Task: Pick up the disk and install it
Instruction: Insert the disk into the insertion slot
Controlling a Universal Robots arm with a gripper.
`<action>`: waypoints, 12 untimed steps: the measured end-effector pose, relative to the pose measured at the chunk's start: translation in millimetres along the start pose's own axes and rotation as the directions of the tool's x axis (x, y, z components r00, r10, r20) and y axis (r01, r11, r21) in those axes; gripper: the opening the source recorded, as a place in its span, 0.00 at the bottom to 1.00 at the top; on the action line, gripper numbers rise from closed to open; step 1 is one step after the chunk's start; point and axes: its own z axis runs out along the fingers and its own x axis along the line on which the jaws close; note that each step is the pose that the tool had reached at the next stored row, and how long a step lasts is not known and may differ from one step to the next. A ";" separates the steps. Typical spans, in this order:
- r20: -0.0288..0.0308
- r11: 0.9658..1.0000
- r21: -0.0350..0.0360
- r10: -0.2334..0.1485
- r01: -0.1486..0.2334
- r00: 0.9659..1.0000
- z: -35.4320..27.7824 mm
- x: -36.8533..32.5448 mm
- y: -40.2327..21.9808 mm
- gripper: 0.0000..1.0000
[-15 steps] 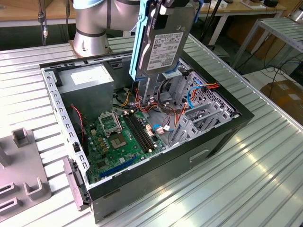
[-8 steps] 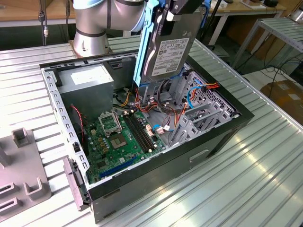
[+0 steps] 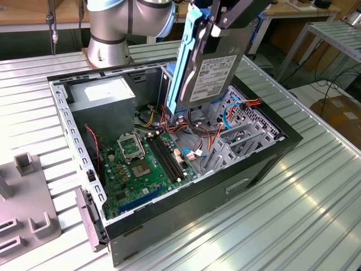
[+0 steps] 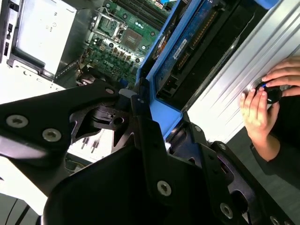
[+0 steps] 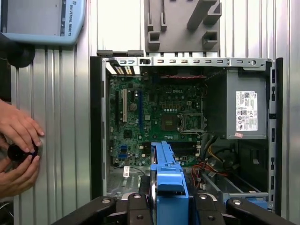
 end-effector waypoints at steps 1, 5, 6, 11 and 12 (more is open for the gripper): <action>0.000 1.000 0.000 0.000 0.000 1.000 0.0 2.7 -0.1 0.37; -0.001 1.000 0.000 0.002 -0.002 1.000 0.1 11.2 -0.6 0.37; -0.001 1.000 0.000 0.002 -0.002 1.000 0.0 13.3 -0.8 0.37; -0.002 1.000 0.000 0.004 -0.004 1.000 1.7 15.4 -13.7 0.37; -0.002 1.000 0.000 0.004 -0.004 1.000 2.0 15.5 -15.4 0.37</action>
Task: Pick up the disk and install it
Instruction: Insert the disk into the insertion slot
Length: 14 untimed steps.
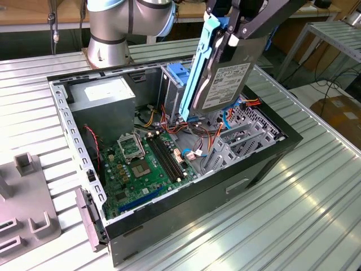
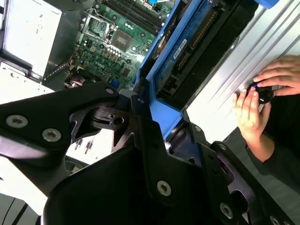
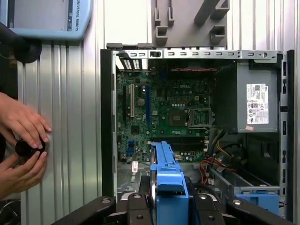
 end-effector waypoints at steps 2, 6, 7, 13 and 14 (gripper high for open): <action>0.000 1.000 0.000 0.000 0.000 1.000 0.2 0.2 -3.0 0.37; 0.000 1.000 0.000 0.001 -0.001 1.000 0.9 1.6 -9.1 0.37; 0.000 1.000 0.000 0.002 -0.002 1.000 1.0 1.7 -11.7 0.37; 0.000 1.000 0.000 0.002 -0.002 1.000 2.2 1.9 -20.5 0.37; 0.000 1.000 0.000 0.002 -0.002 1.000 2.5 2.0 -21.8 0.37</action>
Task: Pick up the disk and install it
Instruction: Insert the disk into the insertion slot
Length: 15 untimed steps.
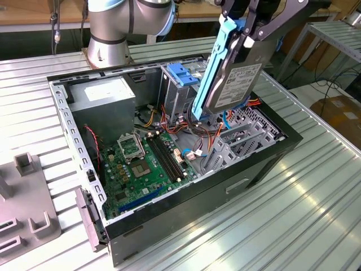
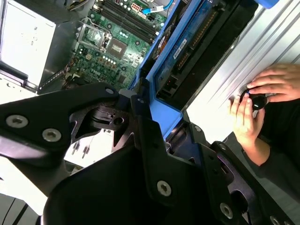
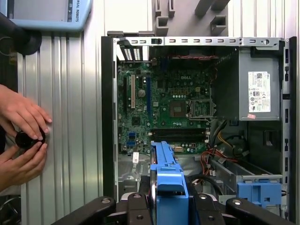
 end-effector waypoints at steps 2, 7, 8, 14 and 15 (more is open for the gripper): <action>0.000 1.000 0.000 0.000 0.000 1.000 0.3 0.3 -1.9 0.37; 0.000 1.000 0.000 0.002 -0.002 1.000 1.3 4.5 -3.0 0.37; 0.000 1.000 0.000 0.002 -0.002 1.000 1.4 6.1 -3.0 0.37; 0.000 1.000 0.000 0.005 -0.005 1.000 1.8 10.4 -3.2 0.37; 0.000 1.000 0.000 0.005 -0.005 1.000 1.8 10.6 -3.3 0.37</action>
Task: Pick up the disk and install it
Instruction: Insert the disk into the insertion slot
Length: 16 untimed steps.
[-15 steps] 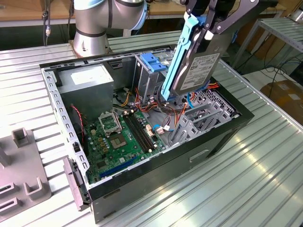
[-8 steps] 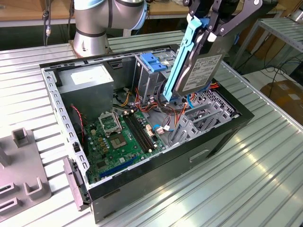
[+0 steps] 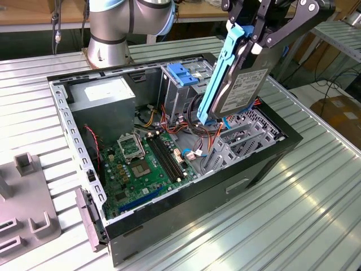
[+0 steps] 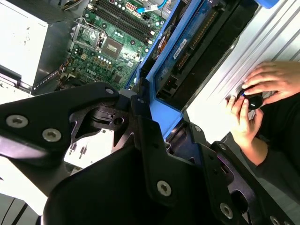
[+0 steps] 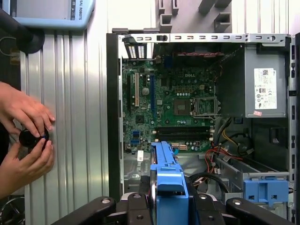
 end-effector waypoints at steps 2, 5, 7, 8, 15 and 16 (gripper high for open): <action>0.000 1.000 0.000 0.000 0.000 1.000 0.0 0.1 0.0 0.37; 0.000 1.000 0.000 0.000 0.000 1.000 0.0 0.1 0.0 0.37; 0.000 1.000 0.000 0.000 0.000 1.000 0.0 0.1 0.0 0.37; 0.000 1.000 0.000 0.000 0.000 1.000 0.0 0.1 0.0 0.37; 0.000 1.000 0.000 0.000 0.000 1.000 1.7 2.9 -4.6 0.37; 0.000 1.000 0.000 0.000 0.000 1.000 2.4 3.1 -6.7 0.37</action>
